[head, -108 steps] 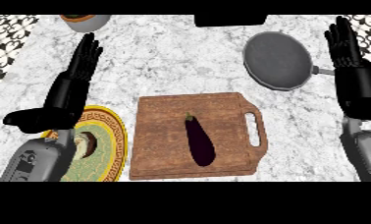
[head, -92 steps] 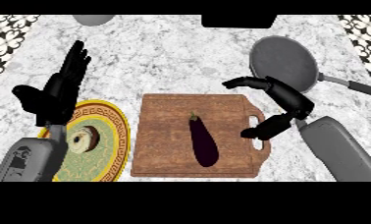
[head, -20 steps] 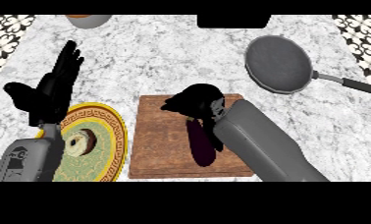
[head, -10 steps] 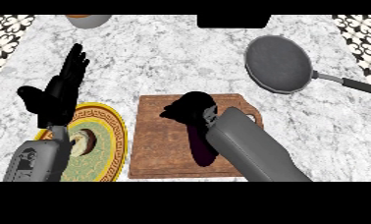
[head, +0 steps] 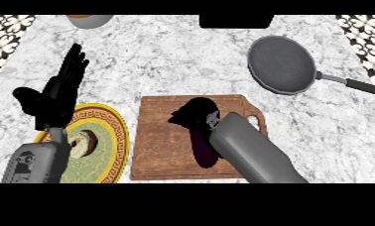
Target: Pick the eggplant from the cutting board and place it in the pan
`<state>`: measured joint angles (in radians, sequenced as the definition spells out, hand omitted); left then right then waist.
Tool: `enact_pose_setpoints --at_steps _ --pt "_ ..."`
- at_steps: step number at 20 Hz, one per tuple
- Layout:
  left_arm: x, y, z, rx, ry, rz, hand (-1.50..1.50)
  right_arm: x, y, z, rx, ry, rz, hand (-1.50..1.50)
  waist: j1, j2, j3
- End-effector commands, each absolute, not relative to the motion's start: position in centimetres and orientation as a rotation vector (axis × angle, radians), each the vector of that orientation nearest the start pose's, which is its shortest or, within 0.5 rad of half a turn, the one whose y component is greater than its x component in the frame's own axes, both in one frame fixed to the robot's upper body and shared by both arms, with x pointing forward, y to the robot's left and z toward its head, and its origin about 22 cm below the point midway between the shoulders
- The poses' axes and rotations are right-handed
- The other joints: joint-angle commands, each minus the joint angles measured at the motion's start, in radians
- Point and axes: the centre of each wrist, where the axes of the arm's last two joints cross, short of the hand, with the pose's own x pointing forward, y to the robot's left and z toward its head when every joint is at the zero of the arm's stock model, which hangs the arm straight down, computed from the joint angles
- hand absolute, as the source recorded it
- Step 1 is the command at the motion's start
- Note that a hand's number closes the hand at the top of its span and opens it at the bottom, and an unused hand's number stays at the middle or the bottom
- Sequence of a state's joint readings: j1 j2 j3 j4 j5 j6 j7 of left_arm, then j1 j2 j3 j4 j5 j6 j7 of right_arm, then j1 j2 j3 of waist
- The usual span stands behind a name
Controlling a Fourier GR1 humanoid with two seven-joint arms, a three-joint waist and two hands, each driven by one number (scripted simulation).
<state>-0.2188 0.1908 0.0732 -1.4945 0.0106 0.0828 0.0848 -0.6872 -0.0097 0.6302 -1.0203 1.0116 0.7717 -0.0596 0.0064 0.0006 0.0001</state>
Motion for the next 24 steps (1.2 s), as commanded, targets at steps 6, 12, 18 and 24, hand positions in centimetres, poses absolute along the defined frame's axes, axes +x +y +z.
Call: enact_pose_setpoints --at_steps 6,12,18,24 --pt "29.8 28.4 4.7 0.197 -1.628 -0.051 0.0 31.8 -3.2 1.2 0.022 -0.956 2.271 1.5 0.003 0.001 0.0" --pt "29.7 27.6 5.4 0.195 -1.629 -0.058 0.0 31.5 -3.2 0.3 -0.026 -0.973 2.298 1.5 0.004 0.0 0.0" --pt "30.9 27.3 4.5 0.185 -1.612 -0.035 0.0 31.0 -4.1 0.6 -0.075 -1.121 2.205 1.5 -0.004 0.0 0.0" --pt "29.7 28.4 4.2 0.223 -1.593 -0.028 0.0 30.5 -7.9 1.0 -0.521 -1.111 1.547 1.5 -0.047 -0.023 0.002"
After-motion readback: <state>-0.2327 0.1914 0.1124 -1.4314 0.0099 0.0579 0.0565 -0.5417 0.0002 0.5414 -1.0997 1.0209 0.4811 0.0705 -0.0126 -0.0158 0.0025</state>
